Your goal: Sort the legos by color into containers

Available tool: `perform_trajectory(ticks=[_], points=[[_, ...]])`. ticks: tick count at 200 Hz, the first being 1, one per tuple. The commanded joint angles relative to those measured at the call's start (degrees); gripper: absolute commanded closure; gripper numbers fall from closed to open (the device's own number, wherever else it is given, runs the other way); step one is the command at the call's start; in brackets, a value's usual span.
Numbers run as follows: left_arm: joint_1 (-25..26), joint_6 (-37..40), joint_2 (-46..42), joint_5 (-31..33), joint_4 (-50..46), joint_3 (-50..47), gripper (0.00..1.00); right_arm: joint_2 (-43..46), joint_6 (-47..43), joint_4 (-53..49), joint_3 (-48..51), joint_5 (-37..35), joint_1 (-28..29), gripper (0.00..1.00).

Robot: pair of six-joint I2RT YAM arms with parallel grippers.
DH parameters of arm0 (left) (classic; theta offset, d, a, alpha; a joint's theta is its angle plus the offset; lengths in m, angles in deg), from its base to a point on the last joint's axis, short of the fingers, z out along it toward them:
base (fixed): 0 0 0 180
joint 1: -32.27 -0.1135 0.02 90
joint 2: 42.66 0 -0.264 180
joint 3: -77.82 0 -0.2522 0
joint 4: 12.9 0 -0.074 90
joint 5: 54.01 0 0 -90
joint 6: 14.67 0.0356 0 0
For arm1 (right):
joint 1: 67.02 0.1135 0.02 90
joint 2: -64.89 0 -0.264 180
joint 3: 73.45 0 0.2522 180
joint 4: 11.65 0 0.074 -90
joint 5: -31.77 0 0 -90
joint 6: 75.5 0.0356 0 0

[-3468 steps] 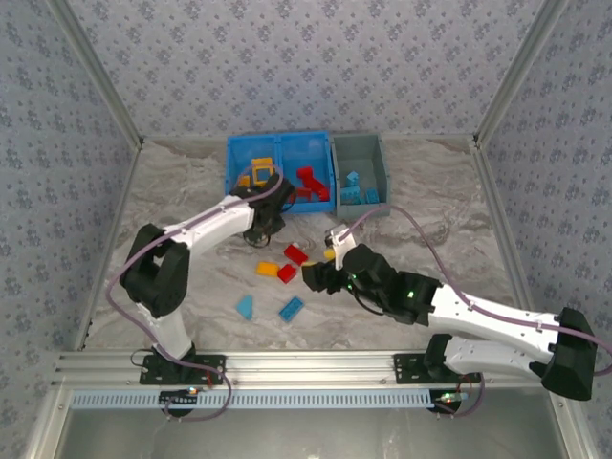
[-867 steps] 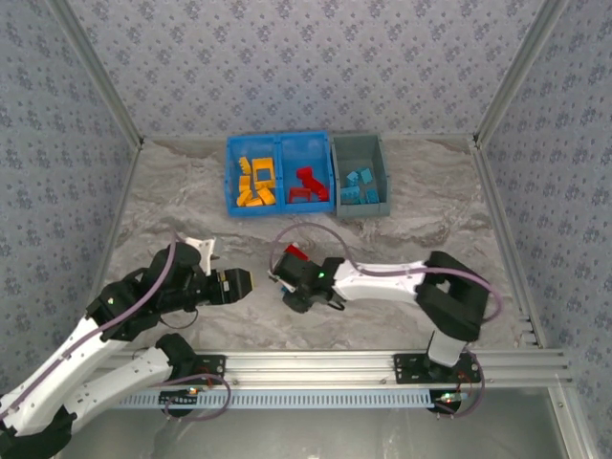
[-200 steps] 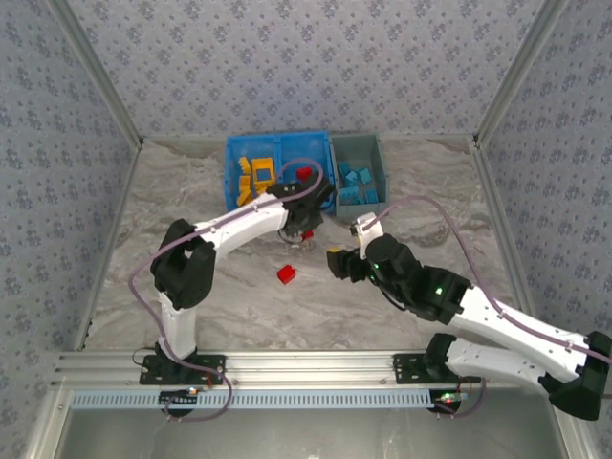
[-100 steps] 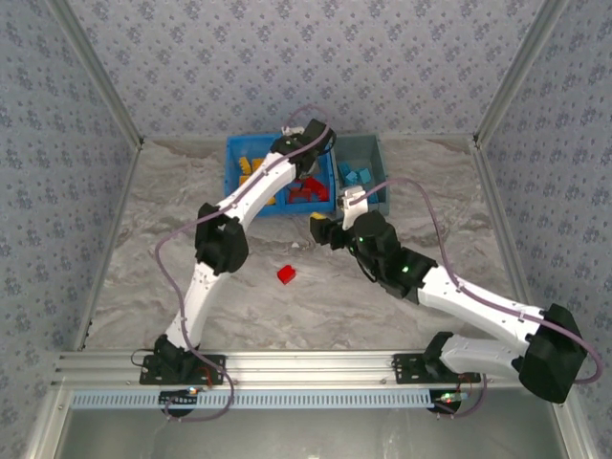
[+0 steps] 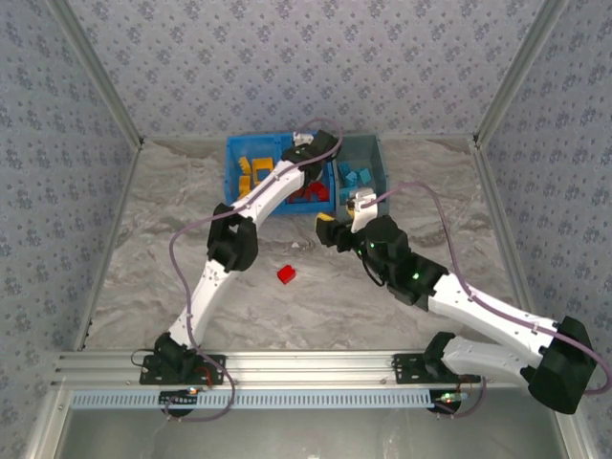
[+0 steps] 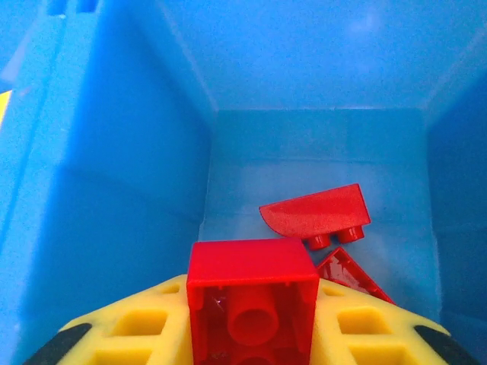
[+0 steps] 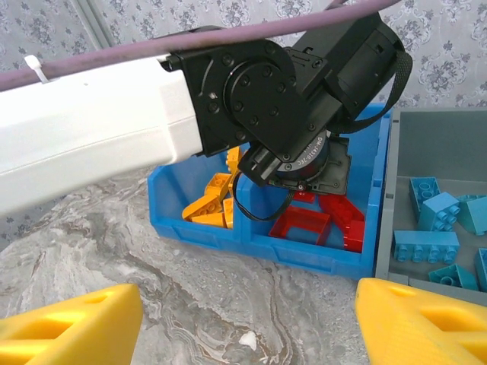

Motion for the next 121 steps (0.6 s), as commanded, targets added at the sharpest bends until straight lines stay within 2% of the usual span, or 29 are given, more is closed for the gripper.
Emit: perform_trajectory(ticks=[1,37,71,99,121], points=[[0.4,1.2,0.5,1.3,-1.0,2.8,0.58,1.3,1.4,-1.8,0.3,0.9,-0.3,0.23],[1.0,0.8,-3.1,0.8,-2.7,2.9,0.5,3.3,1.5,-4.3,1.6,1.5,-0.3,0.23],[2.3,0.4,-8.4,1.3,-3.7,3.0,0.49,6.5,1.4,-7.3,3.1,0.8,-0.3,0.23],[3.5,-2.8,-15.7,1.4,-8.3,2.8,0.49,7.2,-1.1,-10.0,4.2,2.1,0.0,0.23],[4.9,-6.6,-24.9,2.6,-13.5,-2.5,0.48,2.3,-3.4,-14.3,2.9,3.0,1.7,0.23]])
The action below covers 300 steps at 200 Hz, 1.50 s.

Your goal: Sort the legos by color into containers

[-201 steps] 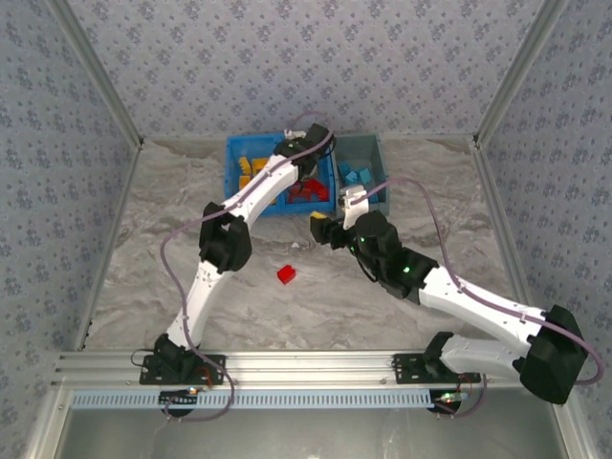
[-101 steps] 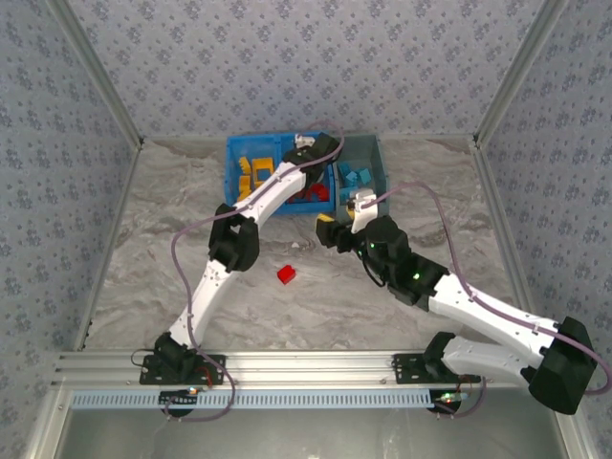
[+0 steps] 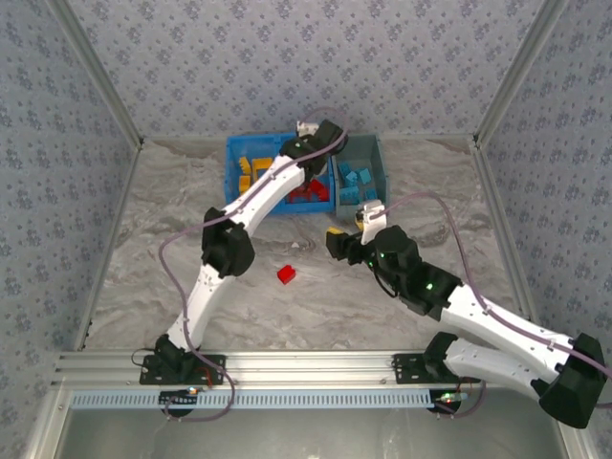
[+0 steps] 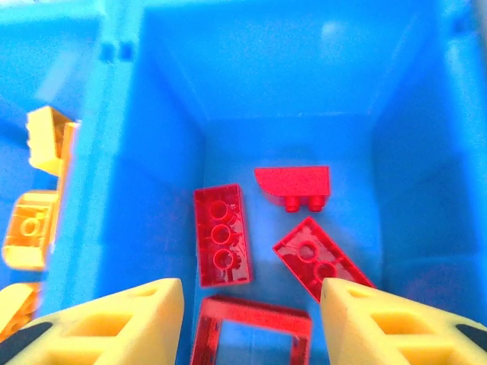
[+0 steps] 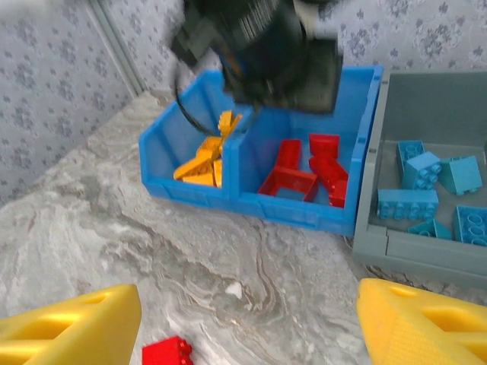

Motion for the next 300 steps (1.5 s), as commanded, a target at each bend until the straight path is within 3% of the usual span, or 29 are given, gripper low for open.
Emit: perform_trajectory(ticks=[1,23,63,126,195,252,300], points=[[1.5,-4.7,-14.7,2.4,-6.8,-3.3,0.48,-4.1,-3.1,-6.3,-0.8,1.7,1.7,0.23],[3.1,-5.8,-30.5,-0.6,-2.9,-22.9,0.46,-10.3,-5.6,-10.1,-3.7,2.2,6.2,0.22],[4.3,-6.3,-61.0,-15.6,9.8,-61.9,0.43,-22.6,-7.7,-11.5,-7.3,7.2,11.5,0.21],[4.4,-12.6,-90.8,-26.1,10.2,-92.0,0.41,-40.7,-2.0,-18.1,-19.3,9.7,12.3,0.19],[4.3,-18.5,-109.9,-27.5,6.2,-104.1,0.41,-52.8,-0.2,-22.4,-29.3,8.6,10.9,0.25],[4.4,-19.3,-110.9,-28.2,6.9,-106.4,0.41,-58.8,-0.4,-24.0,-35.4,9.4,9.7,0.43],[4.3,-19.1,-110.5,-29.0,7.8,-106.5,0.41,-59.8,-0.4,-24.2,-36.0,9.4,9.5,0.41]])
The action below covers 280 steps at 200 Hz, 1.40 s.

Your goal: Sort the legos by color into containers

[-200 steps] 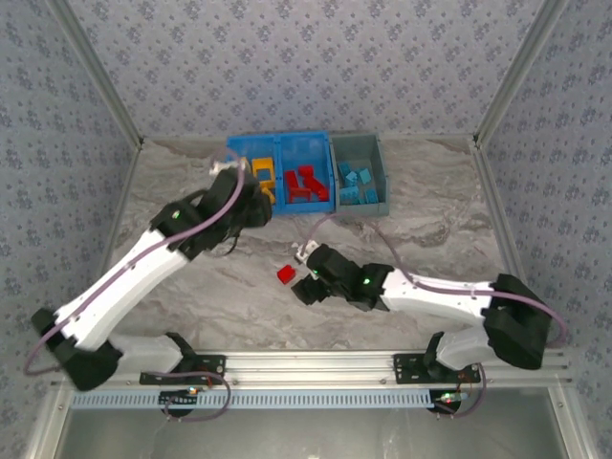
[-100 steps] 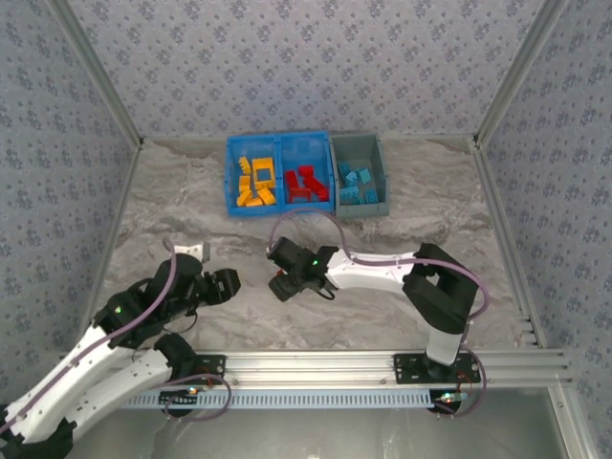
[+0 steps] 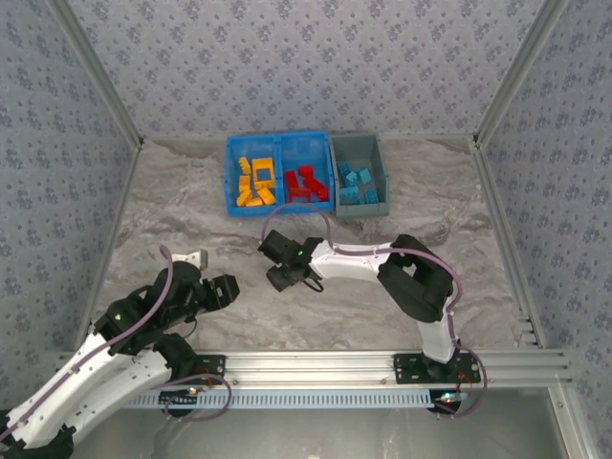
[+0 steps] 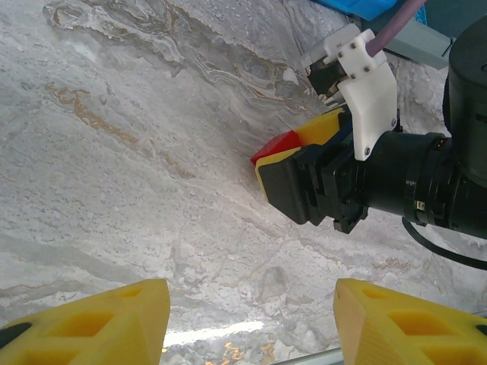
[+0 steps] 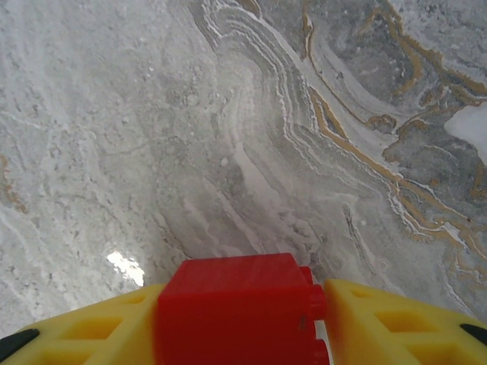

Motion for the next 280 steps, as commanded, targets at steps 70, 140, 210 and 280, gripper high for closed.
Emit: perform_trajectory(ticks=[70,140,210,280], points=[[0.0,-0.1,2.2,-2.1,3.6,1.2,0.41,2.1,0.0,-3.0,-2.0,-0.8,-0.5,0.63],[-0.2,6.5,20.9,-1.8,15.0,13.6,0.42,4.8,-7.5,-10.3,-15.0,-6.7,-11.3,0.65],[-7.9,9.3,39.5,-5.2,26.5,24.2,0.43,-15.1,-14.7,-14.3,-42.4,-11.5,-21.9,0.66],[-9.1,11.0,48.1,-7.2,29.3,28.7,0.44,-32.4,-21.2,-16.1,-65.1,-16.1,-24.7,0.64]])
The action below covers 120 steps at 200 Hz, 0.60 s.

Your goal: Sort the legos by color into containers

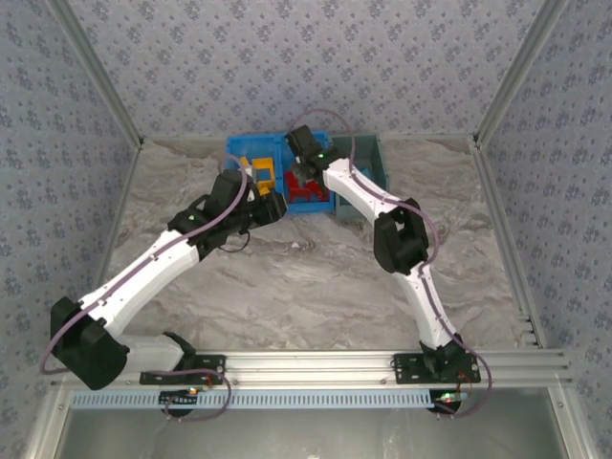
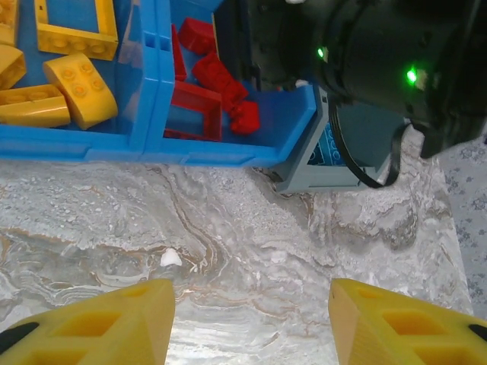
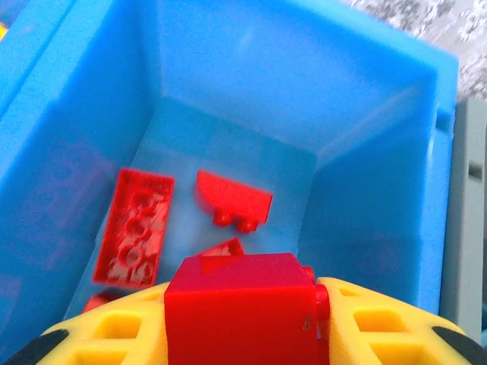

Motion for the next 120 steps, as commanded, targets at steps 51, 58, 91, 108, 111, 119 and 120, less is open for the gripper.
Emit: perform_trajectory(ticks=[51,58,91,108,111,119,120], points=[[-0.3,1.9,1.7,-2.3,2.6,2.0,0.44,-10.6,-9.3,0.9,-10.2,-14.7,0.2,0.61],[-0.3,1.9,1.6,-2.4,2.5,1.8,0.44,-11.0,-9.5,1.0,-10.2,-15.0,0.2,0.61],[-0.3,1.9,0.9,-2.8,2.3,1.3,0.44,-11.9,-10.3,1.7,-9.9,-16.2,1.1,0.46],[-0.3,2.0,0.4,-2.7,2.0,1.1,0.44,-11.6,-10.8,1.7,-10.5,-16.6,1.8,0.38],[-0.2,2.0,0.3,-2.7,1.9,1.1,0.44,-11.5,-10.9,1.7,-10.6,-16.7,2.0,0.38],[-0.3,2.0,0.0,-2.7,1.8,0.9,0.44,-11.0,-10.9,1.5,-11.1,-16.8,2.3,0.36],[-0.3,2.0,-0.1,-2.7,1.8,0.9,0.44,-11.0,-10.9,1.5,-11.1,-16.8,2.3,0.36]])
